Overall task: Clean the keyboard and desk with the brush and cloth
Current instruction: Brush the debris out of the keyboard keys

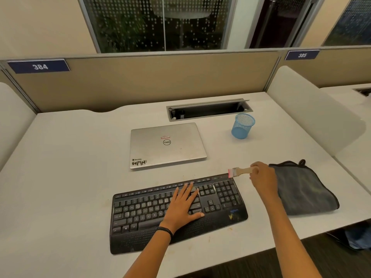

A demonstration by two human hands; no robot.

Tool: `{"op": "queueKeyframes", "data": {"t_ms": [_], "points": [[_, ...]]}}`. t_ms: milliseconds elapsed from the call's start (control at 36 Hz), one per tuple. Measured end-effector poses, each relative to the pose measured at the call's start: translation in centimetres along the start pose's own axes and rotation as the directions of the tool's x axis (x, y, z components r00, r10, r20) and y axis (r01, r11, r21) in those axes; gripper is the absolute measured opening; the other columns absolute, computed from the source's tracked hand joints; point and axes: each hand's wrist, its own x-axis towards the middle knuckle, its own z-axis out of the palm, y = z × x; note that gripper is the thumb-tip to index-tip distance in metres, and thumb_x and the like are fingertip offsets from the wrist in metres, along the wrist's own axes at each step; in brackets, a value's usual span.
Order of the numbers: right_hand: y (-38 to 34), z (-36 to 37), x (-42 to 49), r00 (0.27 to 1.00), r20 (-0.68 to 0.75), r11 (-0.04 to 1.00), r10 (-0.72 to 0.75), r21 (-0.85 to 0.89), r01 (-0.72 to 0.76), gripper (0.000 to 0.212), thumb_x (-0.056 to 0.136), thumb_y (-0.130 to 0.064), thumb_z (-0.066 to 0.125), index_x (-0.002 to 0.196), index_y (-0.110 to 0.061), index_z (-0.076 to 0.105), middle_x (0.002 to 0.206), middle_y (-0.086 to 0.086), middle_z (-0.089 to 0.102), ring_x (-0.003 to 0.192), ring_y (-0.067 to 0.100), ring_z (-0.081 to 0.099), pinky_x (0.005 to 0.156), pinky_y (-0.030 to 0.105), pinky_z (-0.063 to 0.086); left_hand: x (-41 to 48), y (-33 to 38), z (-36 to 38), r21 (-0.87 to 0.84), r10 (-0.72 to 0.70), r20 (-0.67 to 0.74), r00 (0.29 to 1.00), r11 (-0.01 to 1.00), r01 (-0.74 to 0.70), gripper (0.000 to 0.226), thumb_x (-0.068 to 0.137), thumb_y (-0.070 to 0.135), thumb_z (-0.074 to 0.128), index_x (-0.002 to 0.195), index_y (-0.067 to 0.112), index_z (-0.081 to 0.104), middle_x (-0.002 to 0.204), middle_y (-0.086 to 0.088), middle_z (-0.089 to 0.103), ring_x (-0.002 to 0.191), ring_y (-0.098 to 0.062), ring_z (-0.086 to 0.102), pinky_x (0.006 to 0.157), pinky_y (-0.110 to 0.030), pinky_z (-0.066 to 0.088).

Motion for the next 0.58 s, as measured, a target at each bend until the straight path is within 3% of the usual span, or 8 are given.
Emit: {"op": "queueKeyframes", "data": {"t_ms": [83,167,250,389,583], "points": [[-1.2,-0.1,-0.3,0.997,0.025,0.995,-0.079,0.067,0.077,0.025,0.094,-0.005,0.039,0.101,-0.001,0.063,0.092,0.016,0.068,0.078,0.028,0.065,0.068,0.037,0.054,0.0,0.0,0.1,0.008,-0.008,0.005,1.000,1.000,0.008,0.086,0.076,0.081,0.015,0.145,0.036,-0.011,0.155,0.006,-0.021,0.142,-0.015,-0.023,0.113,-0.036,-0.020],[-2.7,0.6,-1.1,0.985,0.109,0.981,-0.133,0.154,0.115,0.025,0.094,-0.005,0.038,0.099,-0.007,0.062,0.087,0.008,0.066,0.069,0.017,0.066,0.055,0.014,0.044,0.0,0.0,0.0,0.019,-0.010,0.010,1.000,1.000,0.010,0.087,0.076,0.081,0.015,0.145,0.035,-0.011,0.155,0.005,-0.021,0.141,-0.015,-0.024,0.114,-0.036,-0.020],[-3.7,1.8,-2.0,0.969,0.184,0.976,-0.168,0.167,0.138,0.024,0.094,-0.006,0.040,0.097,-0.011,0.063,0.083,0.002,0.064,0.064,0.006,0.064,0.054,0.009,0.046,0.1,0.0,0.0,0.026,-0.011,0.016,1.000,1.000,0.011,0.091,0.075,0.082,0.013,0.148,0.033,-0.007,0.155,0.004,-0.021,0.142,-0.016,-0.023,0.114,-0.037,-0.019],[-3.2,2.7,-2.4,0.964,0.238,0.986,-0.121,0.142,0.089,0.023,0.092,-0.007,0.042,0.097,-0.012,0.063,0.082,0.007,0.068,0.068,0.017,0.066,0.069,0.032,0.057,0.0,0.0,0.0,0.015,-0.008,0.009,1.000,1.000,0.008,0.092,0.074,0.083,0.012,0.149,0.032,-0.006,0.155,0.005,-0.021,0.142,-0.016,-0.023,0.113,-0.036,-0.020],[-0.7,1.1,-0.9,0.991,0.114,0.997,-0.066,-0.029,0.070,0.024,0.089,-0.005,0.041,0.095,-0.008,0.064,0.088,0.012,0.068,0.075,0.028,0.065,0.069,0.044,0.055,0.0,0.0,-0.1,0.003,-0.009,0.011,1.000,1.000,0.009,0.092,0.072,0.084,0.010,0.147,0.034,-0.008,0.156,0.004,-0.019,0.142,-0.016,-0.023,0.112,-0.035,-0.021]]}}
